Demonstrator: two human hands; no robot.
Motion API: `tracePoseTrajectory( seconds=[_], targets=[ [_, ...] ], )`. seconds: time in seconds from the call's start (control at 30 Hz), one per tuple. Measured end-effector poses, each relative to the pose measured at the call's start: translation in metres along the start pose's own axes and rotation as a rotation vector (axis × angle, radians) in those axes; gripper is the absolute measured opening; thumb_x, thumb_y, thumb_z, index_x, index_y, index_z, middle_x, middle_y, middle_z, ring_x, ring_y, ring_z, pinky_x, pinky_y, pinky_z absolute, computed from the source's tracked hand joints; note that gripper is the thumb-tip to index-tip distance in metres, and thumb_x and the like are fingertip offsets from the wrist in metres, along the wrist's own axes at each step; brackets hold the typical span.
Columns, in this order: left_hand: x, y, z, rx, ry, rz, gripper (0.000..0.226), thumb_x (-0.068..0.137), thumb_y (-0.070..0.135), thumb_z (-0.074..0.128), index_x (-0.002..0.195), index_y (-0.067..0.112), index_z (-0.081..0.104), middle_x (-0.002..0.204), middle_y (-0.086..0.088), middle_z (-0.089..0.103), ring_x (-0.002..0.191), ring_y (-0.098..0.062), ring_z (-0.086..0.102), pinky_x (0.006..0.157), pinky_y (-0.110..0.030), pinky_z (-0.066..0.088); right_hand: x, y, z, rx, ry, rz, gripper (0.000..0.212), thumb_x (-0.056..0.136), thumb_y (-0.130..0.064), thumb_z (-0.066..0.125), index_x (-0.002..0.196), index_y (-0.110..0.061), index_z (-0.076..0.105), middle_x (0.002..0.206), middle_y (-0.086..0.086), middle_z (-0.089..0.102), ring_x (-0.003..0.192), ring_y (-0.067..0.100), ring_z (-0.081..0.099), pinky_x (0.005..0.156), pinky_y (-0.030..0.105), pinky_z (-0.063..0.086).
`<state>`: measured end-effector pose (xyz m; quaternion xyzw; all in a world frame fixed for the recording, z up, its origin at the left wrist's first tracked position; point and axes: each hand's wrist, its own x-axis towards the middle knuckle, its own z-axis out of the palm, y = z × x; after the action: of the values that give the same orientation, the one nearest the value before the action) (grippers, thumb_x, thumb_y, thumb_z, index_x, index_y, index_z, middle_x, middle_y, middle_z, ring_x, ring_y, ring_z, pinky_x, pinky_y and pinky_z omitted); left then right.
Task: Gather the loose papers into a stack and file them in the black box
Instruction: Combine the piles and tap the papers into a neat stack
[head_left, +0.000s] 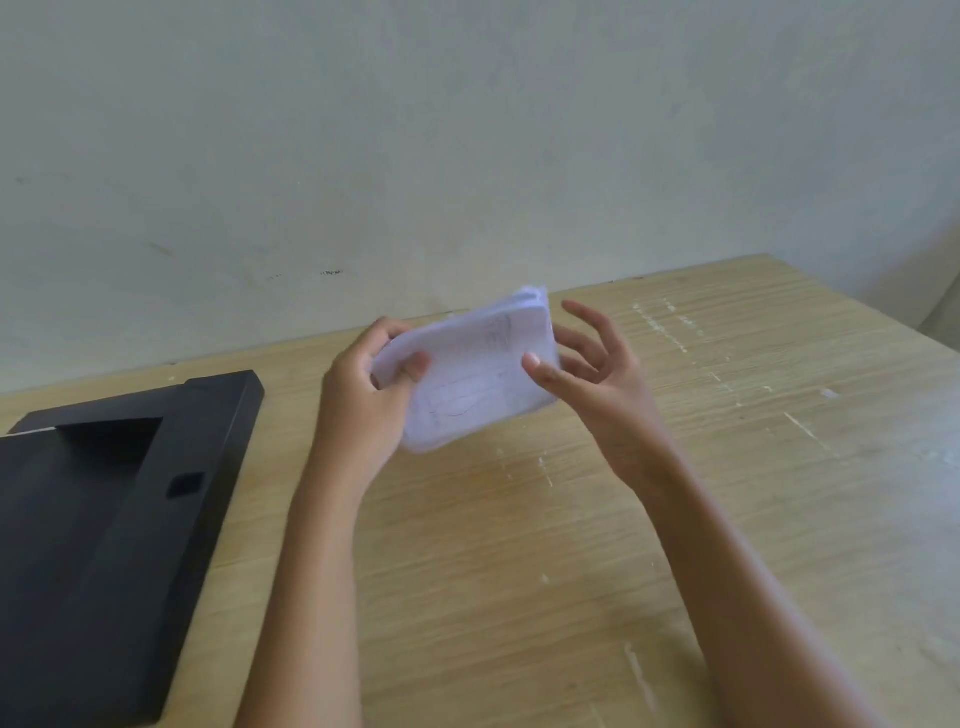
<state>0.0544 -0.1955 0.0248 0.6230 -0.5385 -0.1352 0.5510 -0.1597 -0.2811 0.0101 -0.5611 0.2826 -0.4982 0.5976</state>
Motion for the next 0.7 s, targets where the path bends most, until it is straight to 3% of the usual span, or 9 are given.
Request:
tracePoseTrajectory(
  seconds=[0.07,0.13,0.23,0.33,0.4,0.47,0.53,0.63,0.7],
  targets=[
    [0.002,0.007,-0.008,0.141,-0.030,0.061,0.006,0.093,0.031,0.062,0.098,0.030,0.066,0.075,0.005,0.061,0.060,-0.007,0.044,0.053,-0.021,0.034,-0.001,0.001,-0.001,-0.007,-0.058,0.016,0.074,0.074,-0.019,0.089,0.138,-0.028,0.052,0.121,0.004,0.072,0.107,0.020,0.072,0.083,0.033,0.061],
    [0.000,0.015,-0.003,0.165,-0.018,0.093,0.011,0.091,0.027,0.065,0.096,0.036,0.067,0.078,0.016,0.065,0.060,-0.001,0.048,0.054,-0.016,0.037,-0.002,0.005,0.008,-0.101,-0.047,0.030,0.048,0.079,-0.021,0.085,0.123,-0.024,0.065,0.112,0.009,0.075,0.100,0.023,0.074,0.074,0.036,0.063],
    [-0.010,0.010,0.018,-0.020,0.136,0.008,0.041,0.091,0.017,0.073,0.118,0.042,0.056,0.097,0.010,0.071,0.077,-0.013,0.065,0.067,-0.030,0.054,-0.004,0.015,0.023,-0.212,0.096,-0.006,0.010,0.087,-0.020,0.079,0.091,-0.023,0.071,0.098,0.012,0.077,0.090,0.023,0.074,0.073,0.043,0.061],
    [-0.013,-0.002,0.038,-0.143,0.248,-0.190,0.032,0.098,0.019,0.065,0.128,0.015,0.053,0.102,0.000,0.070,0.098,-0.021,0.069,0.081,-0.022,0.054,-0.003,0.021,0.031,-0.215,0.197,-0.079,0.010,0.089,-0.019,0.077,0.084,-0.024,0.069,0.087,0.008,0.073,0.078,0.014,0.067,0.068,0.046,0.058],
    [-0.015,-0.008,0.051,-0.036,0.280,-0.193,0.021,0.103,0.018,0.055,0.121,0.009,0.053,0.096,0.009,0.064,0.094,-0.022,0.065,0.068,-0.013,0.046,-0.004,0.025,0.036,-0.238,0.251,-0.147,0.010,0.089,-0.023,0.076,0.086,-0.026,0.067,0.081,-0.008,0.072,0.073,0.004,0.065,0.062,0.033,0.057],
    [-0.018,-0.005,0.063,0.037,0.331,-0.156,0.017,0.105,0.018,0.049,0.119,0.011,0.043,0.103,0.003,0.062,0.091,-0.022,0.060,0.066,-0.023,0.042,-0.006,0.029,0.044,-0.304,0.308,-0.220,0.012,0.090,-0.025,0.075,0.091,-0.029,0.064,0.075,-0.022,0.068,0.069,-0.007,0.062,0.060,0.014,0.048],
    [-0.024,-0.002,0.073,0.141,0.367,-0.136,0.016,0.105,0.020,0.047,0.109,0.017,0.032,0.106,-0.004,0.061,0.085,-0.025,0.058,0.066,-0.033,0.040,-0.009,0.033,0.049,-0.331,0.360,-0.265,0.013,0.091,-0.025,0.073,0.099,-0.030,0.064,0.074,-0.023,0.067,0.070,-0.011,0.061,0.060,0.009,0.045],
    [-0.028,-0.004,0.070,0.237,0.430,-0.101,0.026,0.102,0.025,0.057,0.095,0.018,0.033,0.072,0.007,0.055,0.058,-0.020,0.049,0.053,-0.034,0.027,-0.008,0.033,0.047,-0.343,0.408,-0.271,0.014,0.091,-0.026,0.073,0.096,-0.033,0.062,0.072,-0.026,0.066,0.067,-0.011,0.059,0.059,0.008,0.045],
    [-0.024,-0.008,0.058,0.215,0.371,-0.052,0.026,0.097,0.026,0.066,0.092,0.011,0.044,0.065,0.007,0.055,0.055,-0.017,0.052,0.052,-0.036,0.029,-0.006,0.031,0.044,-0.365,0.411,-0.294,0.019,0.091,-0.025,0.073,0.092,-0.038,0.059,0.075,-0.035,0.065,0.067,-0.013,0.058,0.059,0.006,0.043]
  ],
)
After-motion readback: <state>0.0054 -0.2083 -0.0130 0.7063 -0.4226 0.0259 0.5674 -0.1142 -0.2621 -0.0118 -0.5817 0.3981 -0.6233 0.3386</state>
